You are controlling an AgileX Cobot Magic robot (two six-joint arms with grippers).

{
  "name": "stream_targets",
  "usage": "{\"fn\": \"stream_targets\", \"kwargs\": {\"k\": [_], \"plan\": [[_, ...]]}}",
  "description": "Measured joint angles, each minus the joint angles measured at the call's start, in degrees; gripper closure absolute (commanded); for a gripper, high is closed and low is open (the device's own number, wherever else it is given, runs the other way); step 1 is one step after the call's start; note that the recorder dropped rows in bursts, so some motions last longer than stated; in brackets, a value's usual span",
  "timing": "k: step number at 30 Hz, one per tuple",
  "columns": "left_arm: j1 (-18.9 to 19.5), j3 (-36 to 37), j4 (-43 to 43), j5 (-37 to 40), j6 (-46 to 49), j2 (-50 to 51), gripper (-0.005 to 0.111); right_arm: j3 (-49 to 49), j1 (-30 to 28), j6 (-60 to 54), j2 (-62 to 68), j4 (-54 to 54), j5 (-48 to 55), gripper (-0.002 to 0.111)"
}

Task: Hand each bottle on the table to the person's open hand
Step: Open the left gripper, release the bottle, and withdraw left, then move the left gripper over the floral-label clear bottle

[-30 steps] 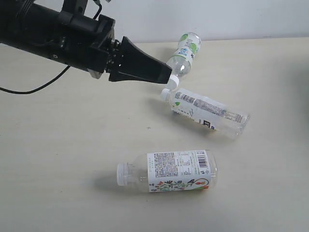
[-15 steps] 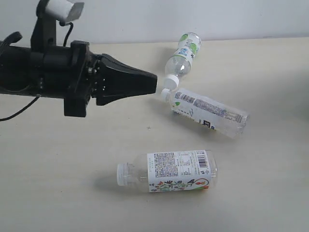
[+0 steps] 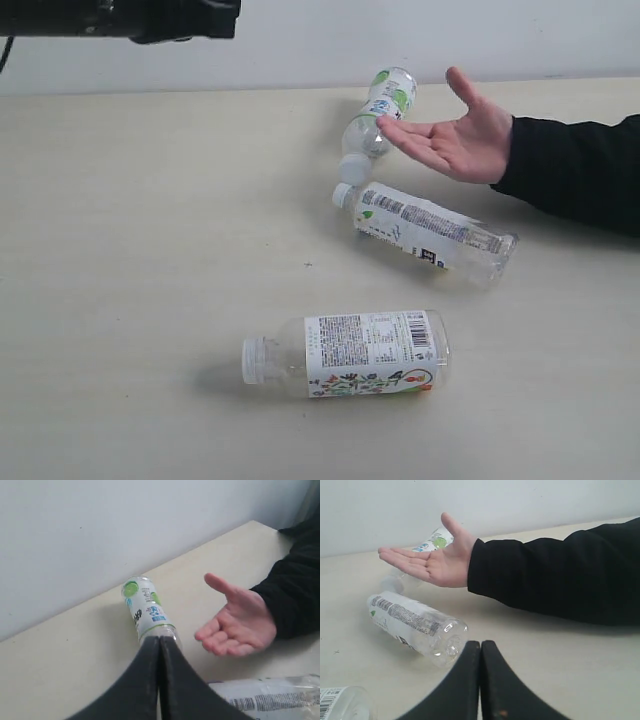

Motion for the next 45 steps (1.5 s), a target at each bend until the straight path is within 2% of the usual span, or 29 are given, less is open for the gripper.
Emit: {"fn": "stream_targets", "kwargs": {"k": [1,2,3,4,5,6,7,8,11,14,16,18,20,22,26,33,36,38,40,43,45], "plan": [[0.0,-2.8,3.6,-0.1,-4.3,2.3,0.107,0.0,0.0,0.0,0.0,0.0,0.0,0.108],[0.0,-7.9,12.6,0.7,-13.7,7.1,0.107,0.0,0.0,0.0,0.0,0.0,0.0,0.108],[0.0,-10.8,17.7,1.7,-18.4,9.5,0.107,0.0,0.0,0.0,0.0,0.0,0.0,0.108],[0.0,-16.7,27.3,3.0,-24.5,13.6,0.107,0.0,0.0,0.0,0.0,0.1,0.0,0.108],[-0.1,-19.3,33.2,3.5,-26.5,15.7,0.107,0.0,0.0,0.0,0.0,0.1,0.0,0.108],[-0.5,-23.8,46.5,3.9,-29.4,19.0,0.107,0.0,0.0,0.0,0.0,0.1,0.0,0.108],[-0.7,-25.2,52.2,4.0,-31.0,20.1,0.107,0.0,0.0,0.0,0.0,0.1,0.0,0.108],[-0.9,-27.7,67.9,4.1,-35.9,22.0,0.107,0.0,0.0,0.0,0.0,0.1,0.0,0.108],[-1.0,-30.7,92.7,4.1,-49.5,23.9,0.107,0.0,0.0,0.0,0.0,0.1,0.0,0.108],[-1.6,-33.1,116.8,7.3,-62.3,25.6,0.107,0.0,0.0,0.0,0.0,0.1,0.0,0.108],[-2.4,-34.5,135.4,13.8,-71.1,27.6,0.107,0.0,0.0,0.0,0.0,0.1,0.0,0.108],[-3.4,-35.6,148.4,21.0,-77.9,30.2,0.107,0.0,0.0,0.0,0.0,0.1,0.0,0.108],[-4.4,-37.5,155.9,27.9,-83.1,32.8,0.107,0.0,0.0,0.0,0.0,0.1,0.0,0.108],[-5.3,-40.5,155.9,32.1,-85.6,35.4,0.107,0.0,0.0,0.0,0.0,0.1,0.0,0.108],[-6.7,-47.5,141.8,33.3,-86.0,38.6,0.107,0.0,0.0,0.0,0.0,0.1,0.0,0.108],[-7.0,-56.4,92.6,26.5,-70.5,40.0,0.107,0.0,0.0,0.0,0.0,0.1,0.0,0.108],[-7.0,-58.7,76.3,24.4,-62.8,40.2,0.107,0.0,0.0,0.0,0.0,0.1,0.0,0.108],[-7.0,-59.4,68.7,22.8,-59.0,40.7,0.105,0.0,0.0,0.0,0.0,0.1,0.0,0.108],[-7.0,-59.5,62.9,20.2,-57.0,41.5,0.098,0.0,0.0,0.0,0.0,0.1,0.0,0.108],[-7.0,-59.5,59.8,16.0,-56.1,43.0,0.080,0.0,0.0,0.0,0.0,0.1,0.0,0.108],[-7.0,-59.5,58.7,15.3,-55.6,44.0,0.076,0.0,0.0,0.0,0.0,0.2,0.0,0.108]]}}
